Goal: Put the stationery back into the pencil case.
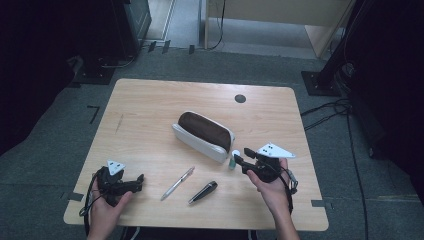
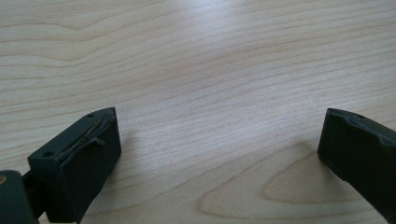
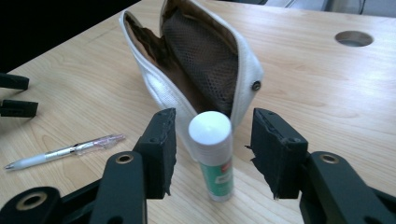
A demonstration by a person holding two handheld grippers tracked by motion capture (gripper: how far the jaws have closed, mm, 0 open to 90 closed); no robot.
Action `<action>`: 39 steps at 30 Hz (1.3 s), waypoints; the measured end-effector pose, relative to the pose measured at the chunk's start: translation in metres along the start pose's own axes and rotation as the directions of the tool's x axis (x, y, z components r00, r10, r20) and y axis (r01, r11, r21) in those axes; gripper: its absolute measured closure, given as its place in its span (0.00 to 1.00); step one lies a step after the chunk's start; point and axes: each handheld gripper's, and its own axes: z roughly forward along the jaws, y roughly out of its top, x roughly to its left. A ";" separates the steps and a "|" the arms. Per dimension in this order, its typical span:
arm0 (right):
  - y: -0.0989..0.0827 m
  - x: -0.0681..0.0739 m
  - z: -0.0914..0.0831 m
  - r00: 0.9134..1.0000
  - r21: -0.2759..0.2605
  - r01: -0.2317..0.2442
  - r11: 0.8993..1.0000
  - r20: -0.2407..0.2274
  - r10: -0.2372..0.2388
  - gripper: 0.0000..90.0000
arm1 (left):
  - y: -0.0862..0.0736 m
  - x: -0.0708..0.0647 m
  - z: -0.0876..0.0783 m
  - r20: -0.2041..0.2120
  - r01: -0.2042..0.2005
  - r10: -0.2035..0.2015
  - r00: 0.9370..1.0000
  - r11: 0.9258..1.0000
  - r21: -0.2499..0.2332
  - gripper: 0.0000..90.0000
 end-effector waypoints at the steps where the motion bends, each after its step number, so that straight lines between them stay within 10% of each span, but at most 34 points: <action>1: -0.001 0.001 0.003 1.000 0.002 0.002 1.000 -0.003 -0.002 0.57 | 0.000 0.000 0.000 0.000 0.000 0.000 1.000 1.000 0.001 0.00; 18: -0.009 0.006 0.025 0.997 0.034 0.042 0.999 0.061 -0.044 0.71 | 0.000 0.000 0.000 0.004 -0.002 0.002 1.000 1.000 0.000 0.00; 39: 0.012 0.007 -0.005 0.997 -0.038 0.038 0.999 0.070 -0.035 0.73 | 0.000 0.000 0.000 0.004 -0.002 0.002 1.000 1.000 0.001 0.00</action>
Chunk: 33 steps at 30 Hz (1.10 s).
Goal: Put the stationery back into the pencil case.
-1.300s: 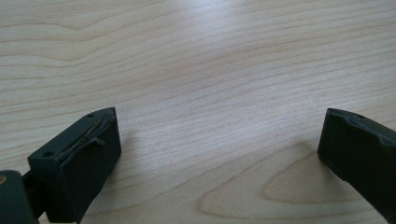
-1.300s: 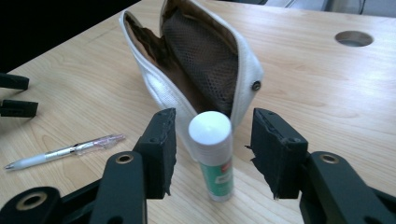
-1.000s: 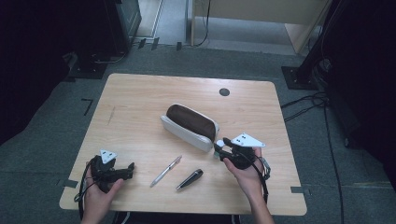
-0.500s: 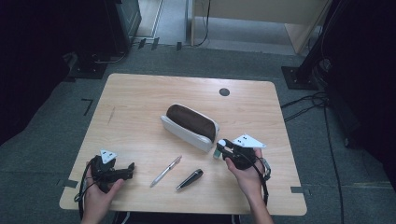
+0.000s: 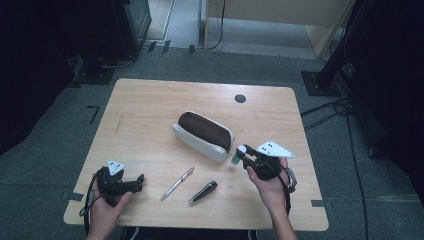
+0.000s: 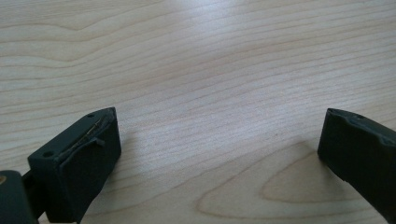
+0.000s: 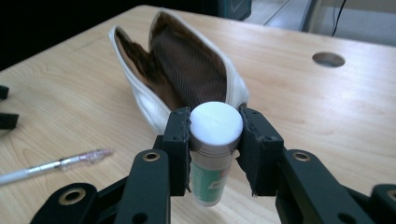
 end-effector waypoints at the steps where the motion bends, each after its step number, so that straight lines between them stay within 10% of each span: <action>1: 0.003 0.000 -0.002 1.000 -0.007 0.002 1.000 0.003 -0.002 0.73 | 0.000 0.000 0.000 0.000 0.002 -0.002 1.000 1.000 -0.003 0.00; 33: 0.064 0.013 0.010 0.998 -0.113 0.039 0.993 -0.044 -0.044 0.73 | 0.000 0.000 0.000 0.000 0.002 -0.002 1.000 1.000 -0.002 0.00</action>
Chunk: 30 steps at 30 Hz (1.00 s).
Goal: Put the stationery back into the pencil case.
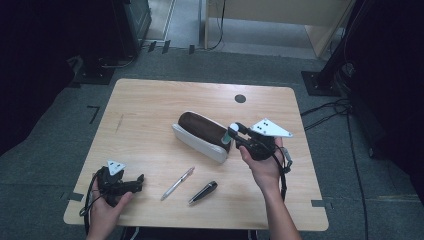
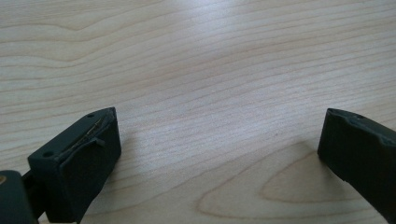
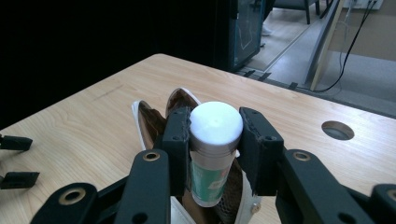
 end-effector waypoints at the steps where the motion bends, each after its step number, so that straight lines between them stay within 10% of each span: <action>1: 0.000 0.000 0.003 1.000 0.004 0.004 1.000 -0.001 -0.004 0.73 | 0.000 0.000 0.000 0.000 0.000 0.000 1.000 1.000 0.000 0.00; 30: -0.023 -0.004 0.065 0.999 0.205 -0.022 0.978 -0.043 0.031 0.73 | 0.000 0.000 0.000 0.003 -0.005 0.005 1.000 1.000 0.002 0.00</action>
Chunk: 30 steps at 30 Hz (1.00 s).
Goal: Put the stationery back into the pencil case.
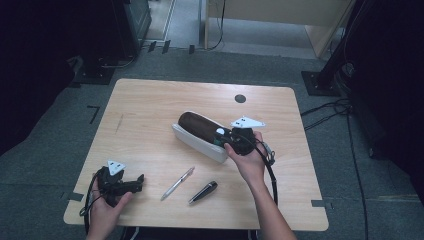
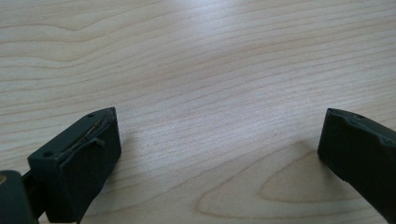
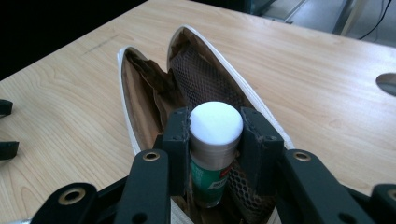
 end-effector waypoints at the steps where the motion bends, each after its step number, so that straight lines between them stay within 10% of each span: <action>1: 0.000 -0.001 0.001 1.000 0.003 -0.003 1.000 -0.003 0.003 0.73 | 0.000 0.000 0.000 0.000 0.000 0.000 1.000 1.000 0.000 0.00; 14: -0.002 -0.005 0.006 0.999 0.018 -0.033 0.999 -0.039 0.034 0.72 | 0.000 0.000 0.000 0.002 -0.003 0.003 1.000 1.000 0.000 0.00; 30: -0.013 -0.008 -0.010 1.000 0.055 0.010 0.998 -0.005 -0.010 0.99 | 0.000 0.000 0.000 0.002 -0.003 0.003 1.000 1.000 -0.001 0.00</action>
